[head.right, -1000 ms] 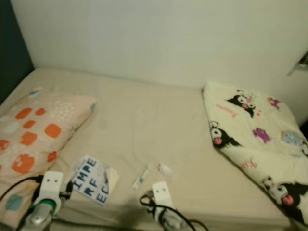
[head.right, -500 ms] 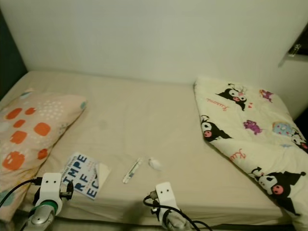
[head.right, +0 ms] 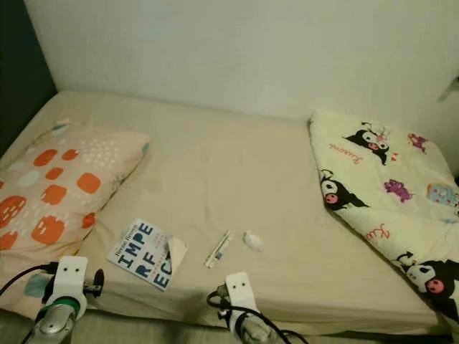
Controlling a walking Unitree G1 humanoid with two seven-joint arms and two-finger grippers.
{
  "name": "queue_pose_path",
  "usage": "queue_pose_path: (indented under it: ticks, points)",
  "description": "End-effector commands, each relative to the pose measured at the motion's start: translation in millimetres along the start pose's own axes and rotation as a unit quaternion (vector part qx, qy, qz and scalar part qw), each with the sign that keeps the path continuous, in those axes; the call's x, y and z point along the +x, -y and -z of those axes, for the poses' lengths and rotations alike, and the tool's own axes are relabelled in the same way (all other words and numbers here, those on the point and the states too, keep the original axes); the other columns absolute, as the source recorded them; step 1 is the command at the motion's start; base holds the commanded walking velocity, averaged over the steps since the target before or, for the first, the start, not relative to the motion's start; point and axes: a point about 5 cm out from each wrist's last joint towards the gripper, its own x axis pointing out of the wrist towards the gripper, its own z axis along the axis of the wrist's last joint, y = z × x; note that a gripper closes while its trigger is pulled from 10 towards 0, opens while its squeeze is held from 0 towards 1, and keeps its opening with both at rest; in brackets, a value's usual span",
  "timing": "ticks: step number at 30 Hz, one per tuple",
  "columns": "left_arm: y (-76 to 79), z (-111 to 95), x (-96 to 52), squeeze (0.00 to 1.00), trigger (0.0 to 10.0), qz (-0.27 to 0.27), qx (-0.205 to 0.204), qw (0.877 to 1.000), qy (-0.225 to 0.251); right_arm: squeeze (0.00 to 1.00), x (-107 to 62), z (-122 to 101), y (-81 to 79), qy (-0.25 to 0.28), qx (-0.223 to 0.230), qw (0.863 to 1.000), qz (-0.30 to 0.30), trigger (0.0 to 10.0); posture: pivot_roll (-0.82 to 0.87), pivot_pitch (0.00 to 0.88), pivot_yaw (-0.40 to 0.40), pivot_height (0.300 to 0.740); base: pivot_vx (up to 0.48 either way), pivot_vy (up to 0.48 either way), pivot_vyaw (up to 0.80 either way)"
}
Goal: Clean up the room
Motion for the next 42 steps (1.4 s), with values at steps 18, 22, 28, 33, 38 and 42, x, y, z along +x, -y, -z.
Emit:
queue_pose_path:
  ticks: [18, 22, 28, 33, 38, 42]
  points:
    - [-5.7, 16.8, -9.5, 0.00, 10.0, -0.011, 0.006, 1.000, -0.017, 0.00, 3.2, -10.0, -8.4, 0.014, 0.030, 0.999, -0.030, 10.0, 0.09, 0.000, -0.053, 0.705, 0.000, 0.000, 0.00]
    - [-6.3, 16.6, -9.5, 0.00, 10.0, -0.010, 0.008, 1.000, -0.017, 0.00, 3.6, -11.9, -8.6, 0.018, 0.031, 0.999, -0.033, 10.0, 0.09, 0.000, -0.048, 0.690, 0.000, 0.000, 0.00]
    - [-6.6, 14.8, -8.5, 0.00, 10.0, -0.008, 0.010, 1.000, -0.016, 0.00, 4.0, -14.0, -9.1, 0.022, 0.032, 0.999, -0.038, 10.0, 0.09, 0.000, -0.041, 0.665, 0.000, 0.000, 0.00]
    - [-6.4, 14.6, -8.4, 0.00, 10.0, -0.006, 0.011, 1.000, -0.015, 0.00, 3.9, -13.9, -9.0, 0.023, 0.032, 0.998, -0.038, 10.0, 0.09, 0.000, -0.041, 0.650, 0.000, 0.000, 0.00]
    - [-6.3, 14.8, -8.6, 0.00, 10.0, -0.006, 0.012, 1.000, -0.016, 0.00, 3.6, -13.7, -8.7, 0.024, 0.033, 0.998, -0.039, 10.0, 0.09, 0.000, -0.040, 0.630, 0.000, 0.000, 0.00]
    - [-6.6, 15.6, -9.2, 0.00, 10.0, -0.007, 0.012, 1.000, -0.016, 0.00, 3.7, -14.4, -9.1, 0.026, 0.032, 0.998, -0.041, 10.0, 0.09, 0.000, -0.046, 0.620, 0.000, 0.000, 0.00]
